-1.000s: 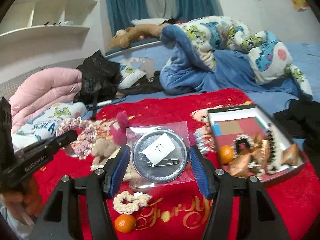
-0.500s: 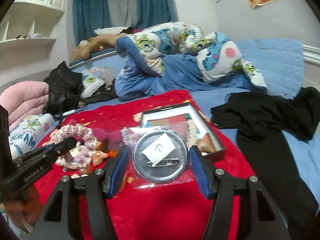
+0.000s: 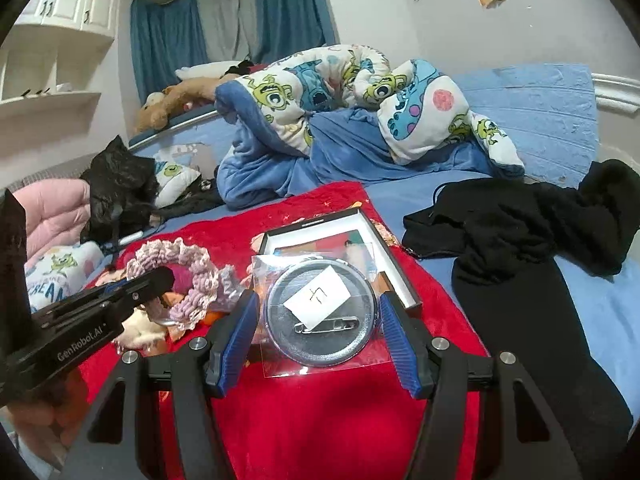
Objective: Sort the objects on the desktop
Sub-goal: 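Carry the scrunchie with the left tool while the right tool carries the badge bag to the box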
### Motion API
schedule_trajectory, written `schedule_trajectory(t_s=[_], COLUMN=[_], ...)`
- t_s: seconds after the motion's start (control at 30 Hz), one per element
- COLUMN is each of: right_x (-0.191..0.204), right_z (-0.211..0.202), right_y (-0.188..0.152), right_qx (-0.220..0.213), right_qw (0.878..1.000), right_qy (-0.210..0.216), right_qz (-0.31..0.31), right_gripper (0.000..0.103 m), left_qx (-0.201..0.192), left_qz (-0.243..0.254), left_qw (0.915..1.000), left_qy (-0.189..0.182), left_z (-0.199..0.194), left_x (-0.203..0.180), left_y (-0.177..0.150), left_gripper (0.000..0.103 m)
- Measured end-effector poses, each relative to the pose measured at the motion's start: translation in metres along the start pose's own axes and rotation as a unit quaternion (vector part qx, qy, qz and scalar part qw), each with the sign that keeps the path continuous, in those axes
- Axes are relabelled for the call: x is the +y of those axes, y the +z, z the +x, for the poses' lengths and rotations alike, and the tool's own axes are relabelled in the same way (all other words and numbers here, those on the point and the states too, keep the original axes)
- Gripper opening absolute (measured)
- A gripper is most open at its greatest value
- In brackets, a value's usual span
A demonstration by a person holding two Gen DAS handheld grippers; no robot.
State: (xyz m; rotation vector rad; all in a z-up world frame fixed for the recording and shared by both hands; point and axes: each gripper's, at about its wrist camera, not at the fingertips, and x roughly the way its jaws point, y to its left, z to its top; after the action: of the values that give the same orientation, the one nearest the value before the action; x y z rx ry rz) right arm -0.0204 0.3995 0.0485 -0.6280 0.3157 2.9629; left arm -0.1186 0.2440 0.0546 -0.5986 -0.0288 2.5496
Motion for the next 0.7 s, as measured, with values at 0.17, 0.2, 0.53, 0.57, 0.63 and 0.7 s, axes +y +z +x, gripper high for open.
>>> schedule_trajectory(t_s=[0.17,0.2,0.53,0.57,0.63,0.7], right_x=[-0.001,0.000,0.006,0.005,0.003,0.000], right_z=[0.015,0.019,0.085,0.094,0.115,0.136], right_y=[0.015,0.019,0.057,0.060,0.065,0.070], right_qx=[-0.004,-0.005,0.014,0.018,0.033,0.039], right_qw=[1.000,1.000,0.999,0.999,0.998,0.998], right_qy=[0.009,0.009,0.006,0.006,0.005,0.005], right_qz=[0.011,0.008,-0.029,-0.034,-0.045,-0.053], right_gripper=[0.060,0.060,0.060,0.060,0.060,0.060], left_qx=[-0.002,-0.002,0.020,0.022,0.031,0.043], left_qz=[0.014,0.017,0.010,0.008,0.009,0.006], left_qw=[0.9999,0.9998,0.9988,0.9986,0.9976,0.9971], left_qy=[0.008,0.011,0.044,0.047,0.062,0.063], left_z=[0.013,0.016,0.090,0.098,0.123,0.144], left_x=[-0.008,-0.010,0.001,0.004,0.014,0.023], left_y=[0.022,0.026,0.056,0.057,0.057,0.054], left_gripper=[0.013,0.013,0.013,0.013,0.013,0.013])
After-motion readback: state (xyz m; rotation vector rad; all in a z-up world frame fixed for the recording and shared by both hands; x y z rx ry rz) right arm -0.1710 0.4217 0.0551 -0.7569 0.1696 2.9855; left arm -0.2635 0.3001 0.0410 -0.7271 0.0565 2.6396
